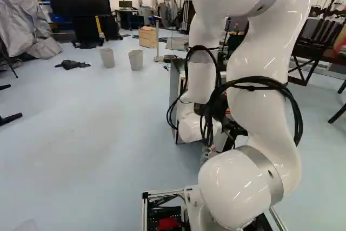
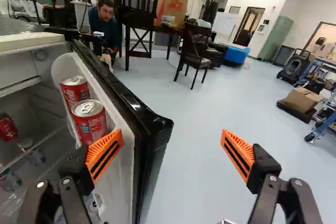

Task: Grab a drink from the fridge

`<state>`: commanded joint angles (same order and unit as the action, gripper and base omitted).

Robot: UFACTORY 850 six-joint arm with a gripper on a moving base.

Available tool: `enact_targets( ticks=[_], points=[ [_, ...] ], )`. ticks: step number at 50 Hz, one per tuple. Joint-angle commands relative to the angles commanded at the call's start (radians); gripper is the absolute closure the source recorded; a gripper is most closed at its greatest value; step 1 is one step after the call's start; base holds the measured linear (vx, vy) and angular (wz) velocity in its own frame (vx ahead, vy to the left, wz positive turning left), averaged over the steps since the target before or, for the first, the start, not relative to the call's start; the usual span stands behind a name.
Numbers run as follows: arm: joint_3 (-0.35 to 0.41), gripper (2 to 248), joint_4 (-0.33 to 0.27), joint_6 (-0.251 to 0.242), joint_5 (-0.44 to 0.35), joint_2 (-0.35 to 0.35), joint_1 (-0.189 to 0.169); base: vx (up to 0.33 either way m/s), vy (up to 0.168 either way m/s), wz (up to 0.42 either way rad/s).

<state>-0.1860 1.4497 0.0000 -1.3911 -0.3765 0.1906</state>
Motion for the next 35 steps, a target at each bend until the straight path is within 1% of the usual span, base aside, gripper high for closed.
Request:
enact_targets(
  ticks=[17,35],
  points=[
    [0.005,3,0.024,0.0,-0.031,0.002,-0.092,0.0,0.0,0.0],
    [-0.047,3,0.025,0.0,-0.031,-0.016,-0.193,0.0,0.0,0.0]
  ],
)
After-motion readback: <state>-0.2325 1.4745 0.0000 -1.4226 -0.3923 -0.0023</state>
